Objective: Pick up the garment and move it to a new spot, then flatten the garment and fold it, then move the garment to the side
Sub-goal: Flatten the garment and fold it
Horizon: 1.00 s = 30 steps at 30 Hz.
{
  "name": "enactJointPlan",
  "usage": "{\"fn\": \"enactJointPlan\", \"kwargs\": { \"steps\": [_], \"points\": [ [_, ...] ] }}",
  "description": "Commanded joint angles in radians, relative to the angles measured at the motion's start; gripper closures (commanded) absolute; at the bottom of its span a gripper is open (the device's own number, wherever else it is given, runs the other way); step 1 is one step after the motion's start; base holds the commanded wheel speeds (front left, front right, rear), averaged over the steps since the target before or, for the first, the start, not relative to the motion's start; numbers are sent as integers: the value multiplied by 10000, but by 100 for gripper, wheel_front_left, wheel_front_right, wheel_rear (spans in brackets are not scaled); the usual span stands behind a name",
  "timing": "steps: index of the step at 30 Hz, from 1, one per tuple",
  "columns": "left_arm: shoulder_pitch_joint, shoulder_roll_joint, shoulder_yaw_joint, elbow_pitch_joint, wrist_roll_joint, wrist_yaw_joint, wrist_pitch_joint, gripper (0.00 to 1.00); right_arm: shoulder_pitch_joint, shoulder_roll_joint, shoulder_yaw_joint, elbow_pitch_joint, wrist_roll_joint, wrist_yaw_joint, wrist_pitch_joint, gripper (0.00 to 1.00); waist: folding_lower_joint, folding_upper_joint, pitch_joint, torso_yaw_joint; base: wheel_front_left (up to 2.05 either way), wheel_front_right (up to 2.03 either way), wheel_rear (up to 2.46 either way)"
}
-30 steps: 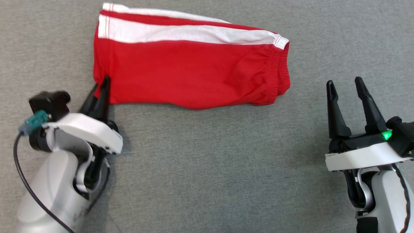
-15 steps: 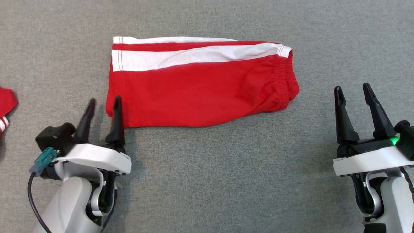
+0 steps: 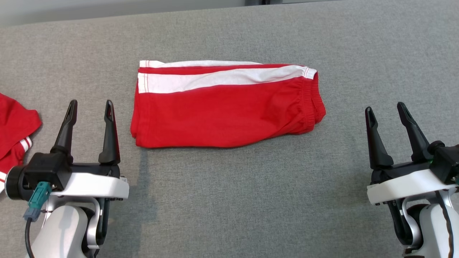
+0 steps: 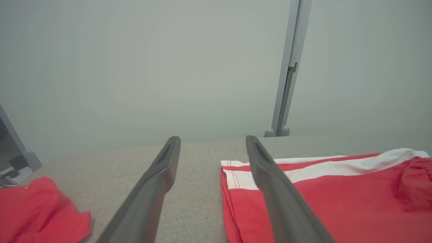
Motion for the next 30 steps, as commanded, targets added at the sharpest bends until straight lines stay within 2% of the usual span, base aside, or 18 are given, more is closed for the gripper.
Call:
{"fn": "enactJointPlan", "kwargs": {
  "steps": [1, 13, 19, 22, 26, 30],
  "points": [
    [132, 72, 50, -33, 79, 39, -38, 0, 102, -31, -66, -60, -94, 2, 64, 0, 0, -1, -83, 42, 0, 0, 0],
    [321, -28, -15, 25, 105, -49, -38, 0, 305, 85, -362, -343, -321, 2, 413, 0, 0, -1, -171, 237, 0, 0, 0],
    [145, -41, -55, -20, 123, -96, -39, 0, -171, 33, -264, -197, -351, 2, 677, 0, 0, -1, -6, 396, 0, 0, 0],
    [8, -102, -119, -41, 128, -125, -39, 0, -603, 45, 56, 271, -250, 2, 877, 0, 0, -1, 150, 557, 0, 0, 0],
    [-218, -321, -296, 10, 125, -237, -38, 0, -1405, 80, 747, 1591, 167, 2, 1022, 0, 0, -1, 451, 899, 0, 0, 0],
    [-406, -504, -434, 127, 191, -356, -39, 0, -1874, 75, 965, 2707, 452, 2, 992, 0, 0, -1, 687, 1125, 0, 0, 0]
  ]
}}
